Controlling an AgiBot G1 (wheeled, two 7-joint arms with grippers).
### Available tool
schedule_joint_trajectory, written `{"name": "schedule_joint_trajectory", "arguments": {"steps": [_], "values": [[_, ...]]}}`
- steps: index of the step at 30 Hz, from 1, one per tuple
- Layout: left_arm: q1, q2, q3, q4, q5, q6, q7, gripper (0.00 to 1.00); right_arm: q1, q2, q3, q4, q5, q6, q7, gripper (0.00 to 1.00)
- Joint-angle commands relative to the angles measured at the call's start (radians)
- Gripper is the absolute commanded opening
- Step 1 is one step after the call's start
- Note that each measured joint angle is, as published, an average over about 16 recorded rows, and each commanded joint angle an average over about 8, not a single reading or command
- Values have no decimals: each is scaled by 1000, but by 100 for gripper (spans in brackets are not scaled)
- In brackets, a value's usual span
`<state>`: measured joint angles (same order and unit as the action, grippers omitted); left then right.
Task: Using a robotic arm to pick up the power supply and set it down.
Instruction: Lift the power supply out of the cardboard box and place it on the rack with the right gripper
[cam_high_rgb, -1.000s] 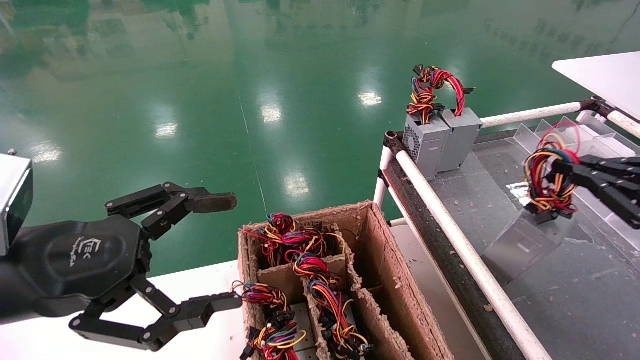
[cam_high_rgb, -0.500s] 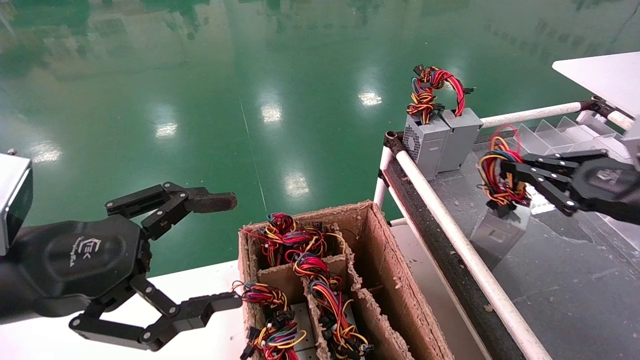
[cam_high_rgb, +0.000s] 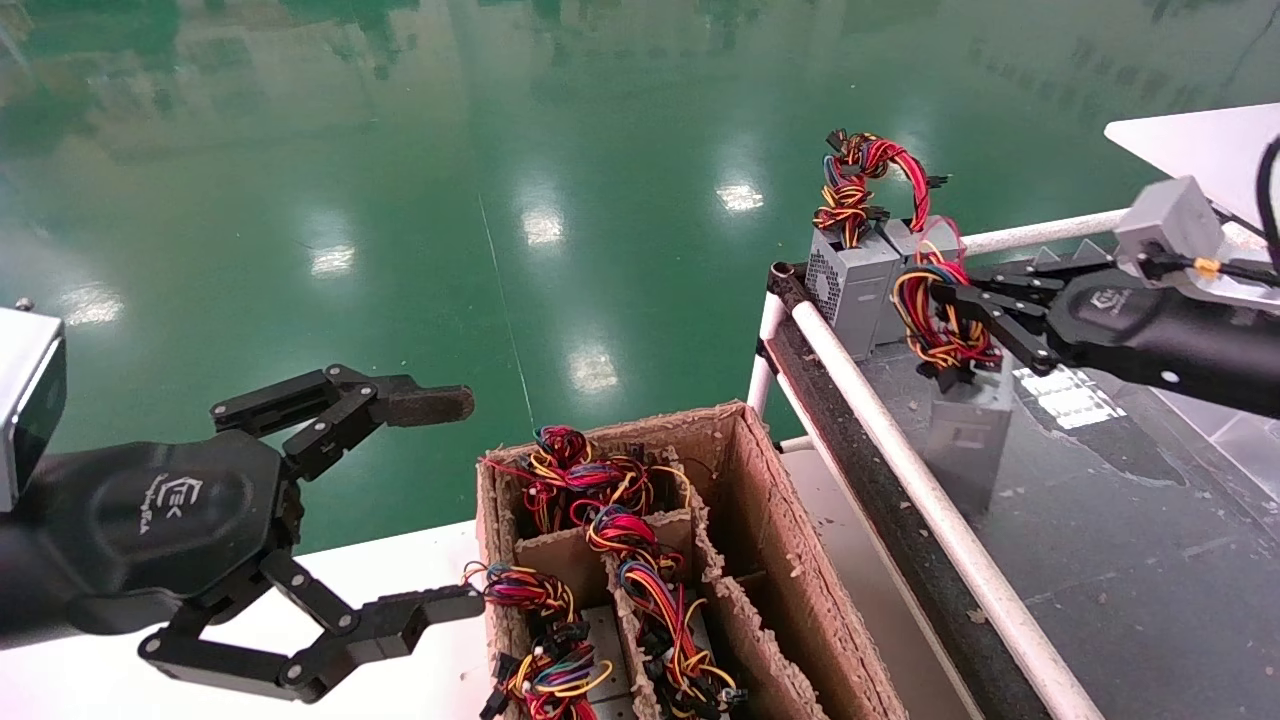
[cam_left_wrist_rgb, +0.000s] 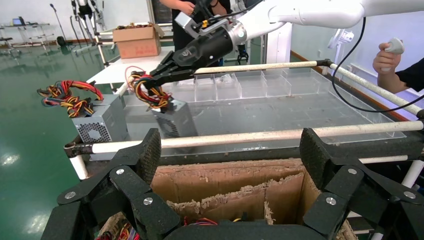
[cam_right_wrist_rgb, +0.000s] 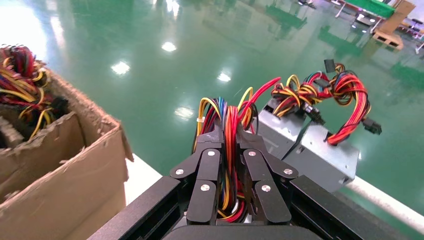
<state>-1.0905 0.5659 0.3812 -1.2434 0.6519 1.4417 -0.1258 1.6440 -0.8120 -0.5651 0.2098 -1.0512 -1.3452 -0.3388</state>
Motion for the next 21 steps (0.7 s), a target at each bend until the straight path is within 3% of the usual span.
{"name": "schedule_joint_trajectory", "arguments": {"steps": [1,8,21], "values": [[0,0,0,0,0,0,0,100,19,-19,-2,-28,-5,5,-14,0],[0,0,0,0,0,0,0,100,57,-74,-5,-104,-13,62,-49,0],[0,0,0,0,0,0,0,100,90,-192,2,-185,-8,274,-73,0]]}}
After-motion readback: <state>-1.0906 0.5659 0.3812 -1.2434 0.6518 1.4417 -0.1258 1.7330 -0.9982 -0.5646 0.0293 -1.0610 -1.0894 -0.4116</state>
